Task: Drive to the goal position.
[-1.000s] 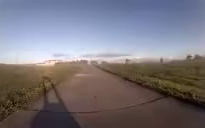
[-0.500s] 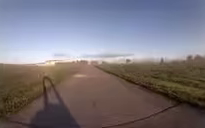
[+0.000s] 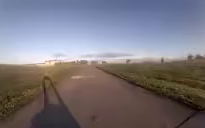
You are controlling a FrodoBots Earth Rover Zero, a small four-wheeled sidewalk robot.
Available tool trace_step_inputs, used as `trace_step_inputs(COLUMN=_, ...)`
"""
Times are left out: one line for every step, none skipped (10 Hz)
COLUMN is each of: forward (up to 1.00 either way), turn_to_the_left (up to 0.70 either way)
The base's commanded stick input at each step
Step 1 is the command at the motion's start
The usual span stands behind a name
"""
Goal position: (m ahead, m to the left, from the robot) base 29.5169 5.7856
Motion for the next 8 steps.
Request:
trace_step_inputs(forward=0.70, turn_to_the_left=0.00)
trace_step_inputs(forward=0.70, turn_to_the_left=0.00)
trace_step_inputs(forward=0.70, turn_to_the_left=0.00)
trace_step_inputs(forward=0.70, turn_to_the_left=0.00)
trace_step_inputs(forward=0.70, turn_to_the_left=0.00)
trace_step_inputs(forward=0.70, turn_to_the_left=0.00)
trace_step_inputs(forward=0.70, turn_to_the_left=0.00)
trace_step_inputs(forward=0.70, turn_to_the_left=0.00)
